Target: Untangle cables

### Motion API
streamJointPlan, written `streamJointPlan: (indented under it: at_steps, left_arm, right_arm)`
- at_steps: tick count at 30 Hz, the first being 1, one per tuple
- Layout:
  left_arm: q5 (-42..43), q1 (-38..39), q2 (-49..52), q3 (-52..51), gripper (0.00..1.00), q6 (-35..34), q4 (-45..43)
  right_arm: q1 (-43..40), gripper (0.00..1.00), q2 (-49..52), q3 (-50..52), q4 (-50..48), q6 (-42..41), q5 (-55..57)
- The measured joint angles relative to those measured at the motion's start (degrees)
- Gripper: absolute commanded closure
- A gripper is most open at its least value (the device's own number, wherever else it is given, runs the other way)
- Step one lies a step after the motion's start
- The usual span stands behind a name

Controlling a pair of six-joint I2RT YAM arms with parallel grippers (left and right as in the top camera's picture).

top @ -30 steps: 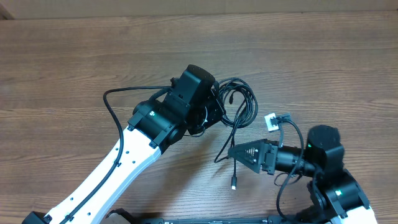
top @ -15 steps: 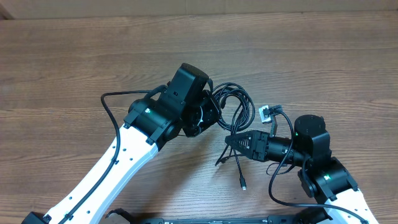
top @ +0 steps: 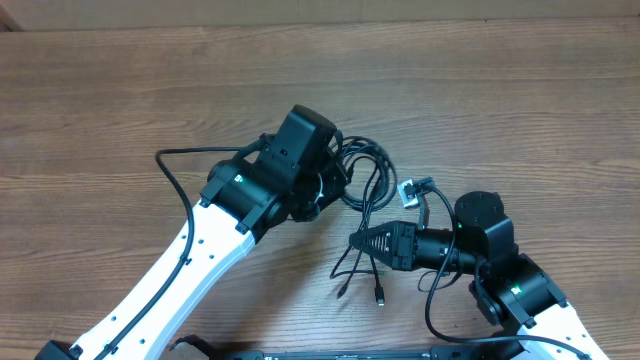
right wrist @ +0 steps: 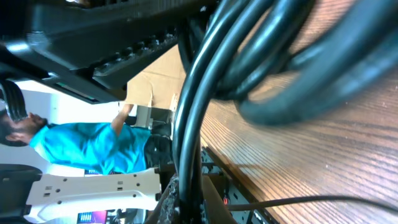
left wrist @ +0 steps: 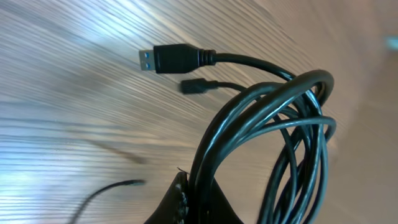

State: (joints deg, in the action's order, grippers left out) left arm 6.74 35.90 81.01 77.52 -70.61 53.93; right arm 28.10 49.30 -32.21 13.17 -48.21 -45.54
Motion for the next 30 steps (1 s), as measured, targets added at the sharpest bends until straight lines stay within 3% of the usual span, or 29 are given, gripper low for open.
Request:
streamJointPlan:
  at_steps: [8,20,23,26,30]
  left_arm:
    - [-14.6,0.0,0.0,0.0,0.96,2.9,8.9]
    - [-16.2,0.0,0.0,0.0,0.96,15.5,5.0]
    - [-15.9,0.0,0.0,0.0,0.96,14.9,4.3]
    - [-15.1,0.0,0.0,0.0,0.96,11.6,4.3]
    - [-12.9,0.0,0.0,0.0,0.96,8.0,4.2]
  right_arm:
    - [0.1,0.96,0.2,0.0,-0.3,-1.0,-1.0]
    - [0.1,0.96,0.3,0.0,-10.1,-10.2,-2.2]
    - [0.1,0.8,0.4,0.0,-9.4,-9.6,-2.2]
    - [0.2,0.56,1.7,-0.1,-6.3,-7.3,-1.9]
    - [1.3,0.47,5.4,-0.2,-2.8,-4.6,0.4]
